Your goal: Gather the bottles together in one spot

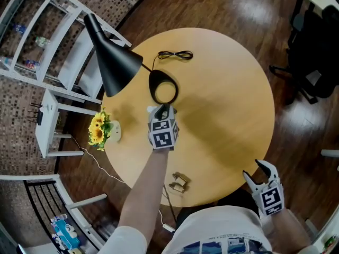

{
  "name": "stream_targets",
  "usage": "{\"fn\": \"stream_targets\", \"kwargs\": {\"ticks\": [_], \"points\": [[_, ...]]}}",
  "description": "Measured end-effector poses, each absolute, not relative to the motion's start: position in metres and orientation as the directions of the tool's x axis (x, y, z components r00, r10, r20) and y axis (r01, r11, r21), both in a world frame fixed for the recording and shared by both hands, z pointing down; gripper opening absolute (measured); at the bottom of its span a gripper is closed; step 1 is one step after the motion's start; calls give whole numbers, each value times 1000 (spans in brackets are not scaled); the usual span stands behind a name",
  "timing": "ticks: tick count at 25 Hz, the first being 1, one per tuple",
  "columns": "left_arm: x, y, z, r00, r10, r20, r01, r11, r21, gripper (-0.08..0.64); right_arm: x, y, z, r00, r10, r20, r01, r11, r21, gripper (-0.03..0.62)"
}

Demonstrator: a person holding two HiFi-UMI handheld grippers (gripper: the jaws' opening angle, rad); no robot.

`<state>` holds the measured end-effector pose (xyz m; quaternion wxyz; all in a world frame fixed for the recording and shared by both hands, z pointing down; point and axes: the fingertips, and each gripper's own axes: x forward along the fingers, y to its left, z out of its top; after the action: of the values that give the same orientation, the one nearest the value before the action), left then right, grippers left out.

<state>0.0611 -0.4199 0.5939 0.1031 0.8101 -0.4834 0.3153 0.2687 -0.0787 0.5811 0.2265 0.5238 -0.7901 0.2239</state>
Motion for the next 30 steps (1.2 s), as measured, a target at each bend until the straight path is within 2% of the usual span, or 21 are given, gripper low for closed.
{"fn": "stream_targets", "kwargs": {"ticks": [1, 9, 16, 23, 30], "points": [[60, -419, 592, 334, -719, 609, -848, -512, -139, 100, 268, -79, 580, -350, -727, 591, -928, 354, -115, 253], [52, -393, 559, 373, -741, 559, -832, -533, -152, 101, 252, -83, 579, -374, -727, 576, -916, 385, -109, 253], [25, -304, 501, 455, -755, 473, -846, -532, -36, 101, 216, -79, 564, -421, -731, 537, -891, 443, -96, 253], [-69, -167, 462, 509, -744, 433, -850, -514, 115, 109, 165, -49, 528, -461, -740, 491, -880, 452, -145, 255], [-183, -38, 457, 487, -756, 438, -872, -448, 196, 130, 119, 14, 486, -408, -767, 495, -908, 396, -135, 293]]}}
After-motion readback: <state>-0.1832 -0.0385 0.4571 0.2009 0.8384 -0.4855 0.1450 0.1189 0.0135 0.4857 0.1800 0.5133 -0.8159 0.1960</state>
